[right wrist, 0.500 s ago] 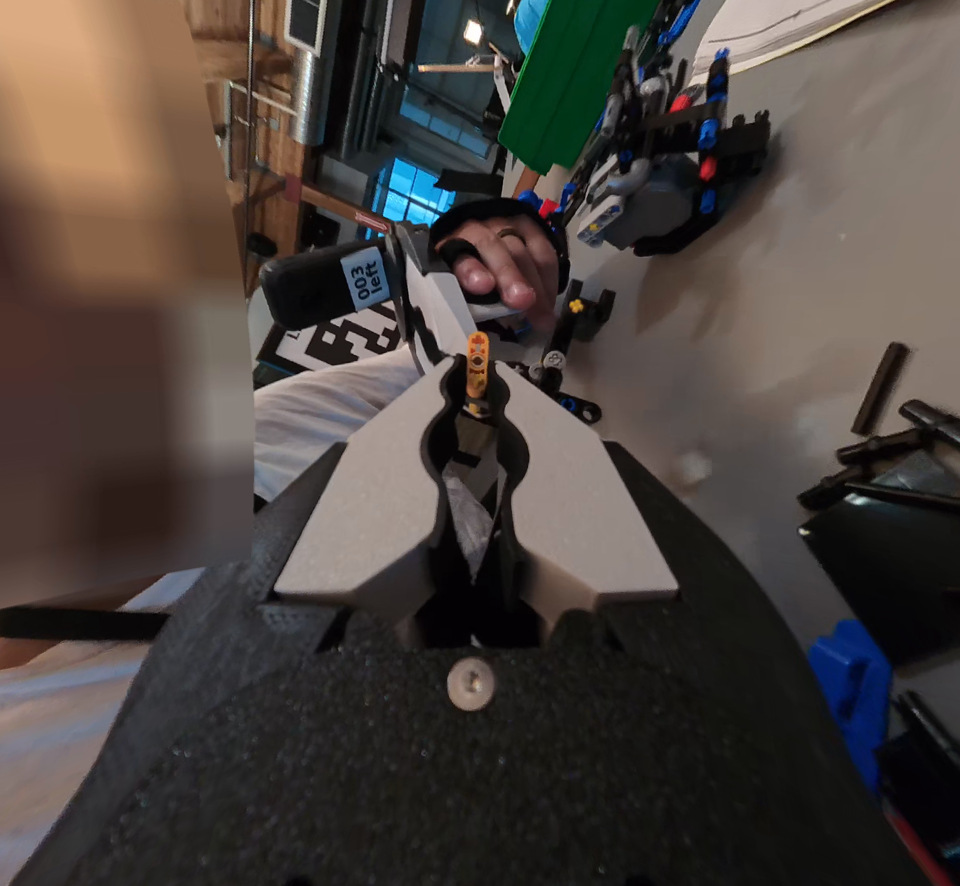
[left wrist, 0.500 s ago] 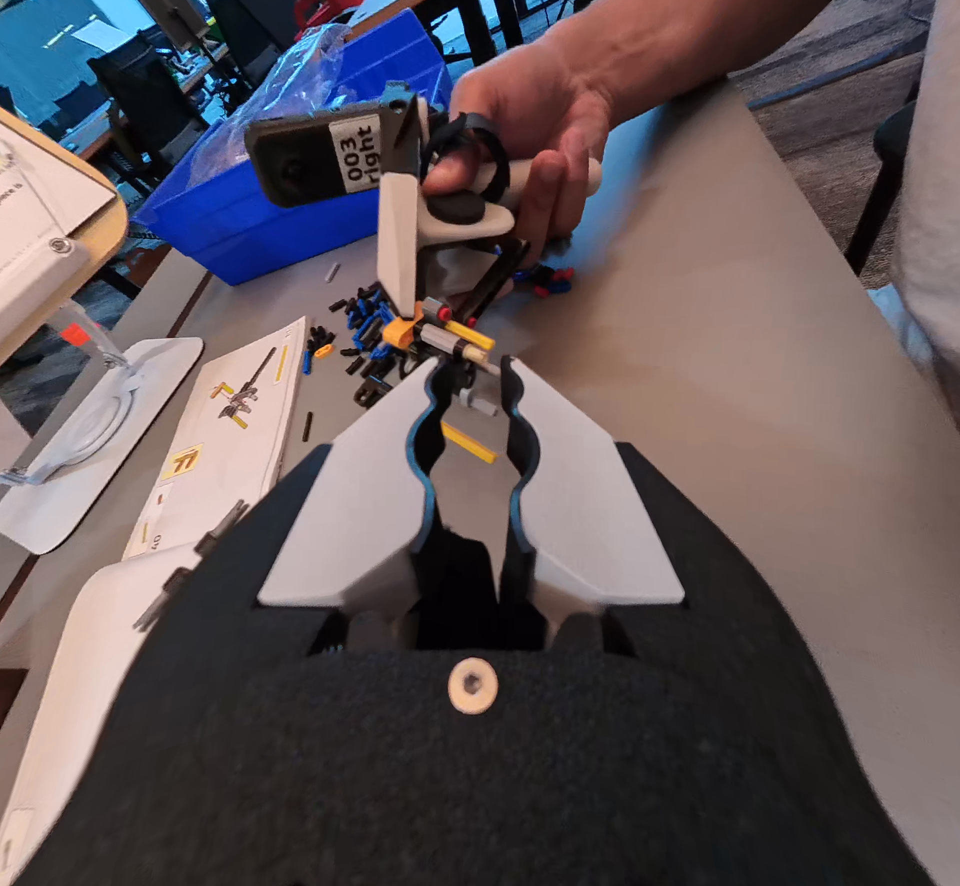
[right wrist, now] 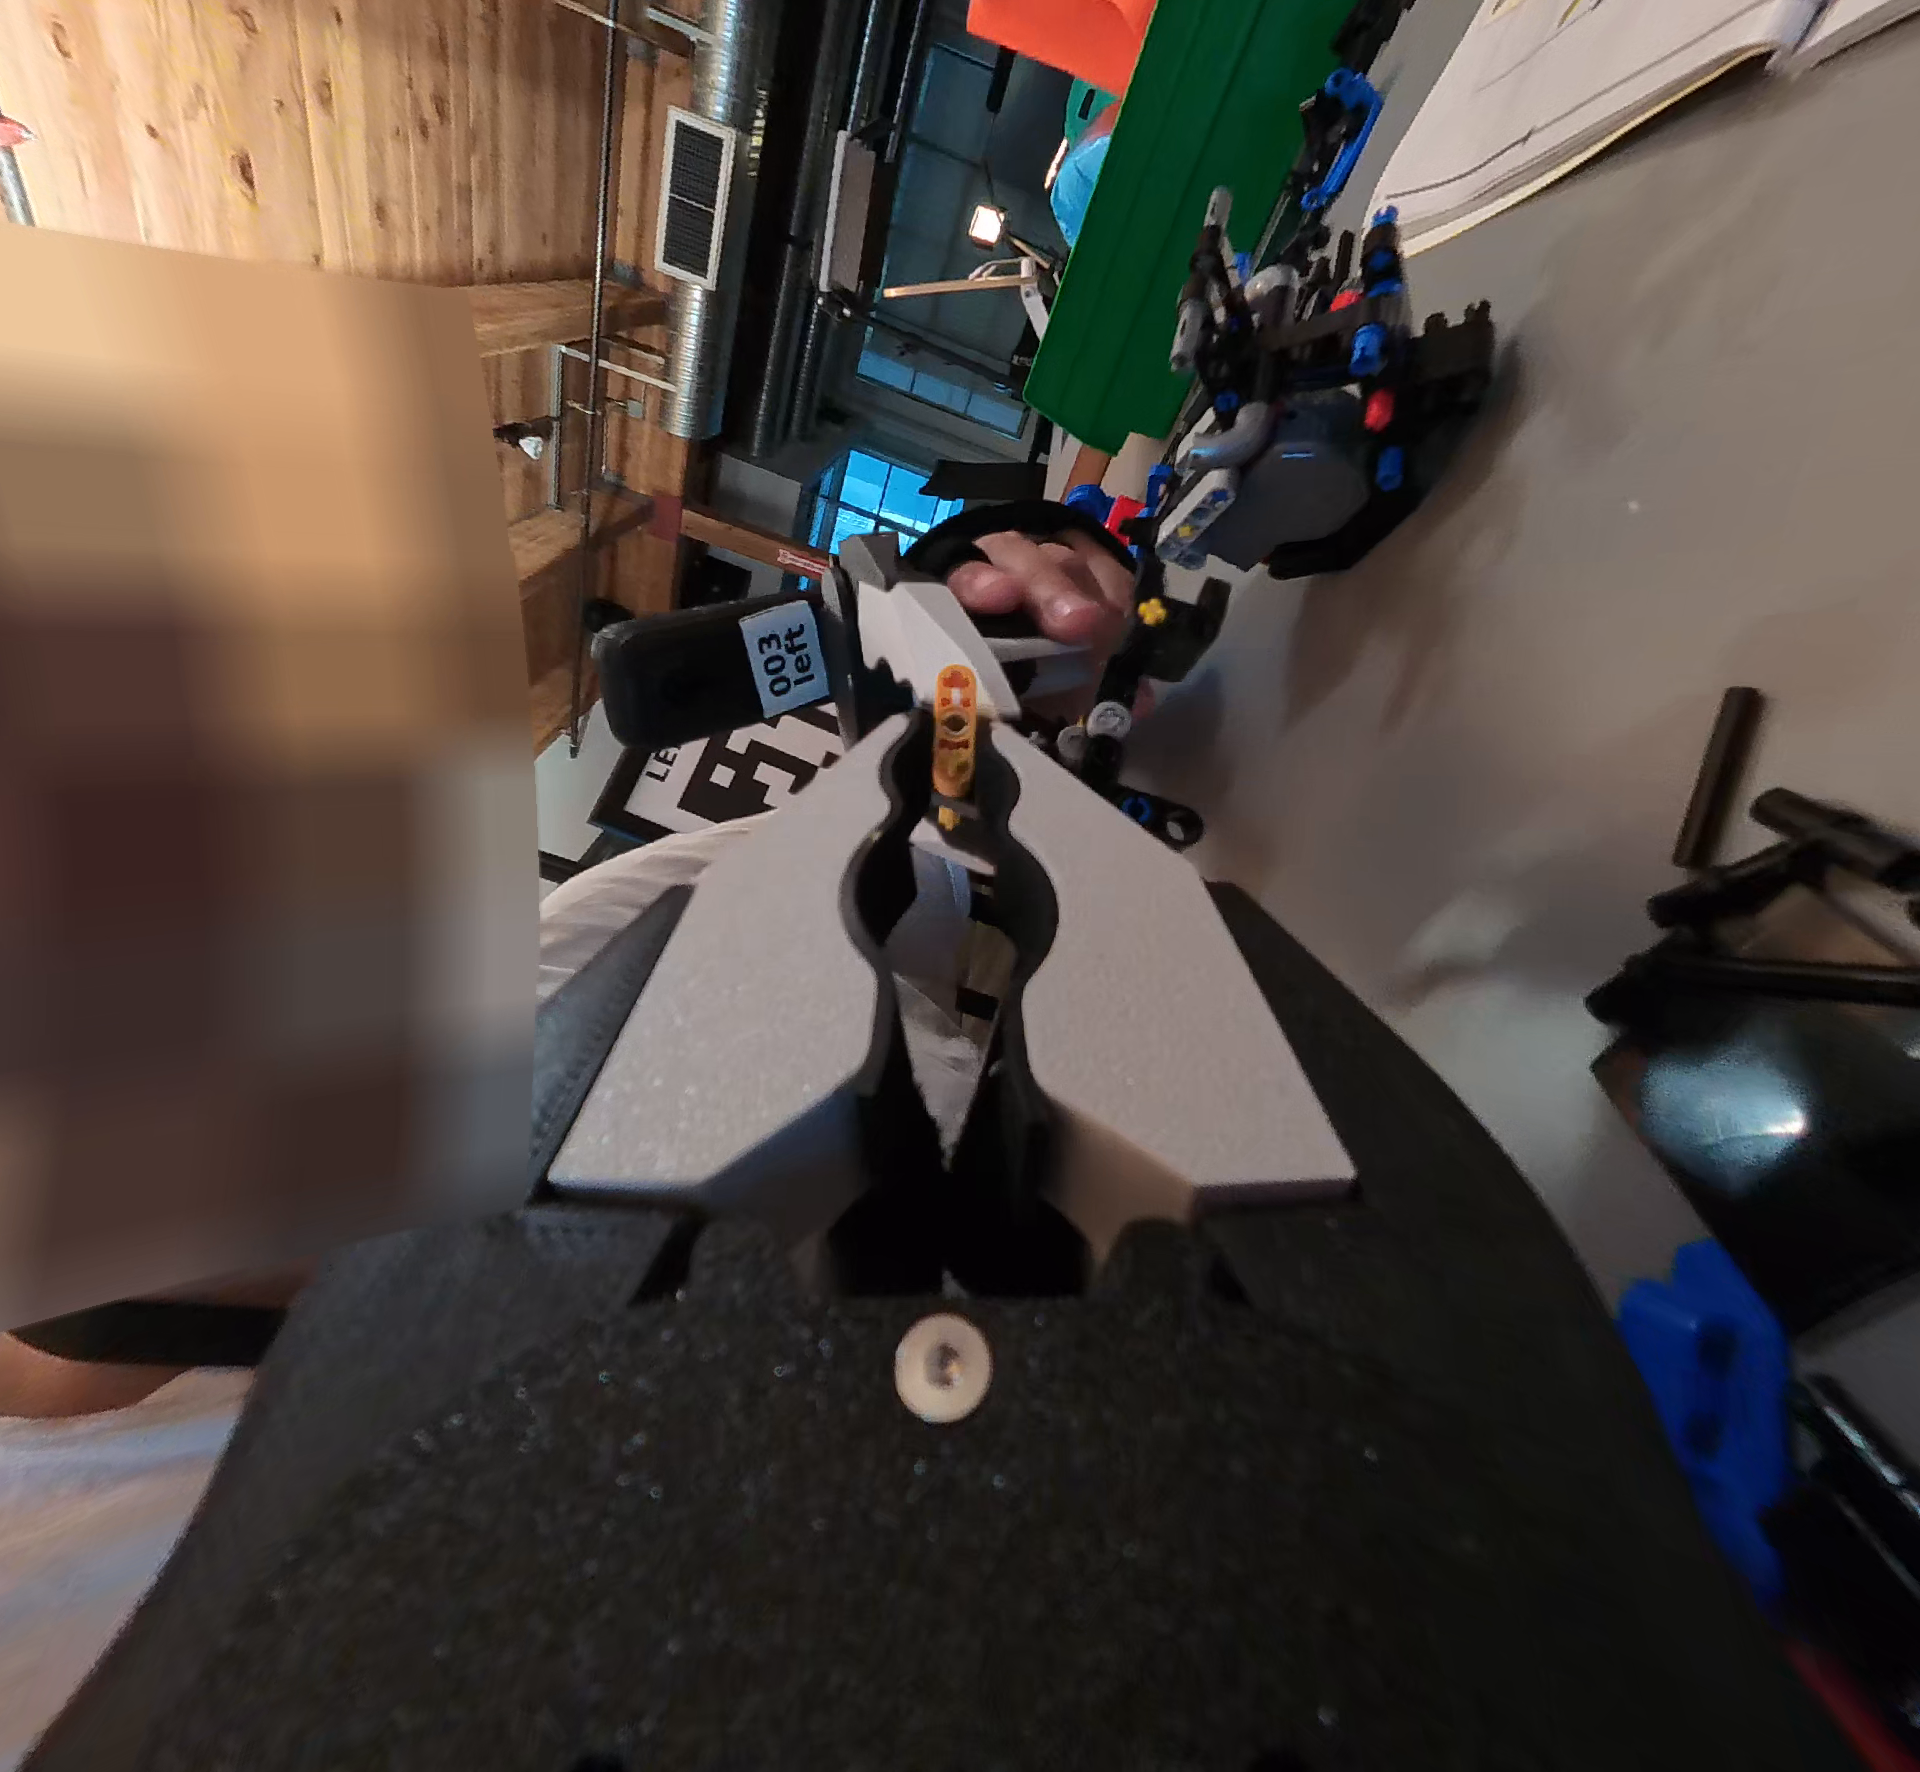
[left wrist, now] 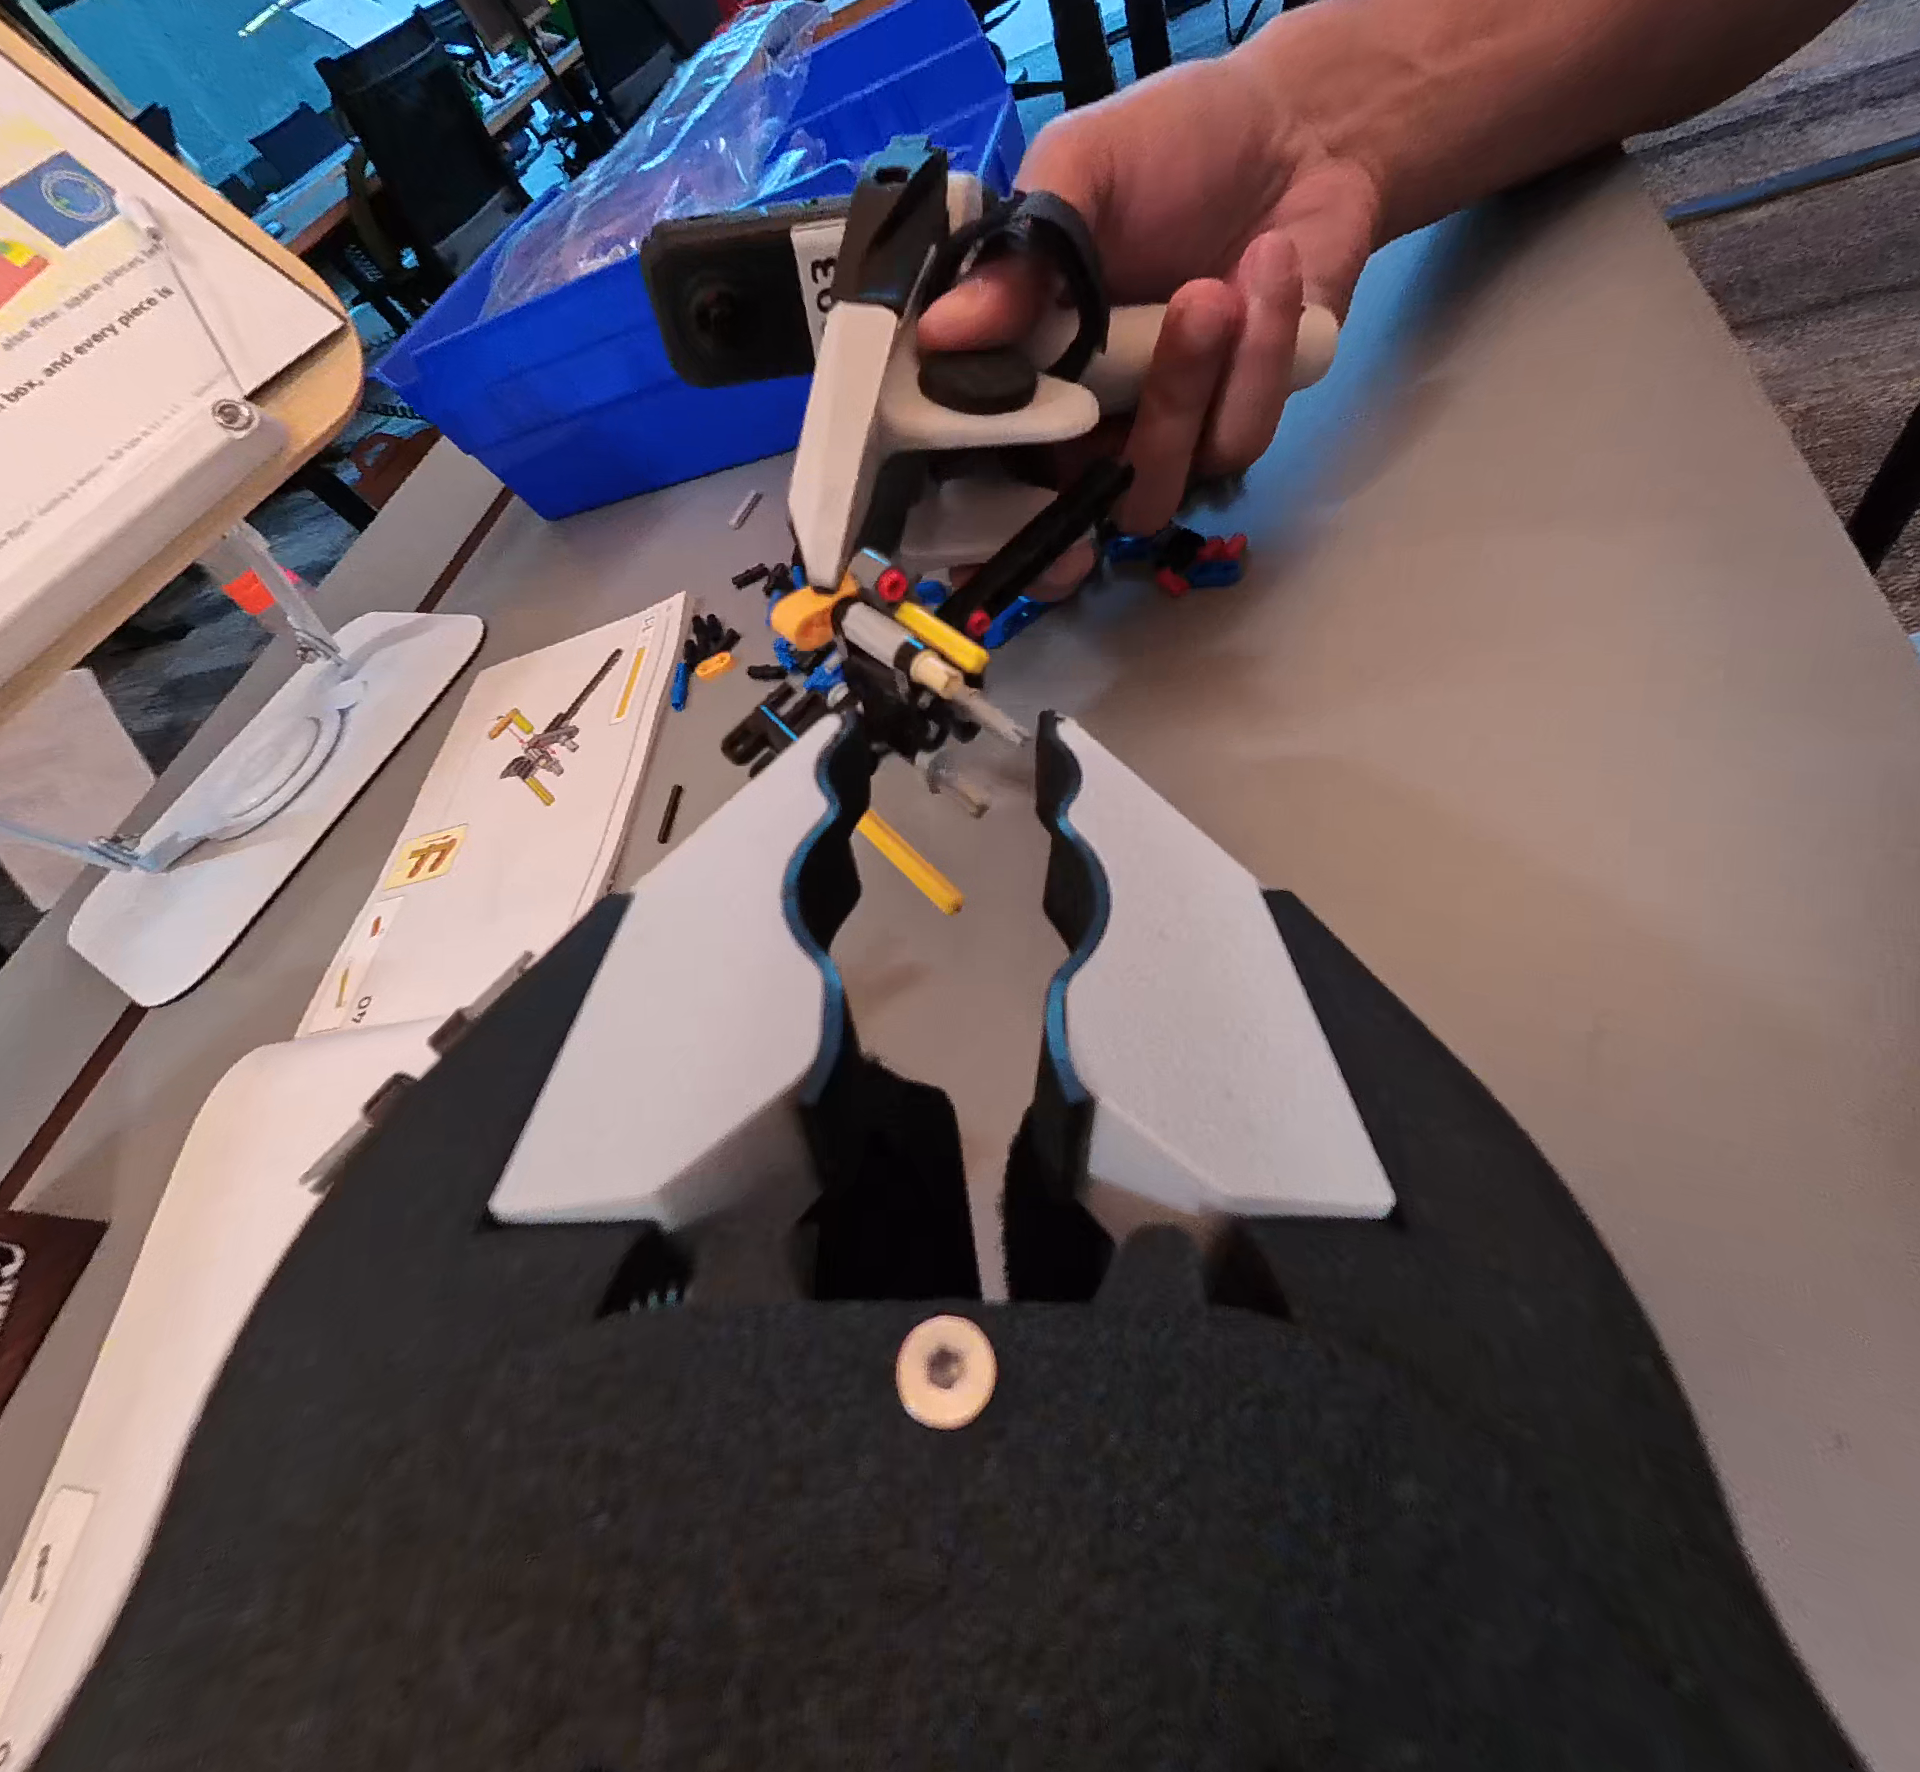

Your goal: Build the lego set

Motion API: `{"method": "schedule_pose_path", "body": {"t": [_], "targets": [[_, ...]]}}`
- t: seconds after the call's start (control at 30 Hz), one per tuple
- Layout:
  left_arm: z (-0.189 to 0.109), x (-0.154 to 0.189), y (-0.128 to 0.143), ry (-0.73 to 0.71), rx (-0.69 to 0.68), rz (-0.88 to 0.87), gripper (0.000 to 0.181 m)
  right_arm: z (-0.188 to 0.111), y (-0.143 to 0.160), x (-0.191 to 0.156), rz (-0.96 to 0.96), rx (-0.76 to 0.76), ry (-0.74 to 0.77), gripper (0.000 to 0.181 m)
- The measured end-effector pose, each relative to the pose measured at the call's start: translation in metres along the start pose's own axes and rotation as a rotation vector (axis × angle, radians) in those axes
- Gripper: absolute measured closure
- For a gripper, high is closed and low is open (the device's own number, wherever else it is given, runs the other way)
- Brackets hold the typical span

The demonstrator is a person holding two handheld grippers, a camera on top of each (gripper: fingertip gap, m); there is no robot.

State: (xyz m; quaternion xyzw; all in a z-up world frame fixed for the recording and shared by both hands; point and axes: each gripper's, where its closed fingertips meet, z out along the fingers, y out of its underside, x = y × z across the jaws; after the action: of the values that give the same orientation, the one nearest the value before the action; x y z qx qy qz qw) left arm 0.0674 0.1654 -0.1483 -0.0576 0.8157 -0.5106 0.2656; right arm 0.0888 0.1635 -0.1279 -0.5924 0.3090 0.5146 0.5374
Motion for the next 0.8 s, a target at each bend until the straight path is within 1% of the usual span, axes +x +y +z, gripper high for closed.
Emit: {"method": "schedule_pose_path", "body": {"t": [0.03, 0.1, 0.2, 0.3, 0.43, 0.53, 0.63, 0.7, 0.8], "targets": [[0.001, 0.001, 0.001, 0.001, -0.005, 0.002, 0.151, 0.001, 0.001, 0.001, 0.001, -0.004, 0.001, 0.175], [0.002, 0.001, 0.000, -0.006, -0.004, -0.001, 0.153, 0.003, 0.004, 0.002, 0.012, -0.017, 0.001, 0.175], [0.002, 0.002, -0.002, 0.002, 0.006, -0.025, 0.163, 0.006, 0.010, 0.001, 0.019, -0.044, -0.005, 0.175], [0.001, -0.003, -0.001, 0.001, 0.004, -0.063, 0.171, 0.003, 0.007, 0.002, 0.017, -0.047, -0.007, 0.175], [-0.001, -0.011, 0.002, 0.014, 0.007, -0.161, 0.175, 0.002, 0.009, 0.001, 0.015, -0.064, -0.009, 0.175], [-0.002, -0.013, 0.001, 0.031, 0.022, -0.219, 0.175, 0.002, 0.008, 0.000, -0.058, -0.073, 0.017, 0.173], [-0.003, -0.013, 0.000, 0.054, 0.025, -0.272, 0.175, 0.001, 0.004, -0.008, -0.206, -0.100, 0.030, 0.151], [-0.002, -0.013, 0.003, 0.052, 0.013, -0.272, 0.175, -0.001, 0.005, -0.008, -0.386, -0.143, 0.104, 0.147], [0.001, -0.012, 0.010, 0.035, -0.036, -0.264, 0.175, -0.004, 0.004, 0.000, -0.765, -0.181, 0.289, 0.147]]}}
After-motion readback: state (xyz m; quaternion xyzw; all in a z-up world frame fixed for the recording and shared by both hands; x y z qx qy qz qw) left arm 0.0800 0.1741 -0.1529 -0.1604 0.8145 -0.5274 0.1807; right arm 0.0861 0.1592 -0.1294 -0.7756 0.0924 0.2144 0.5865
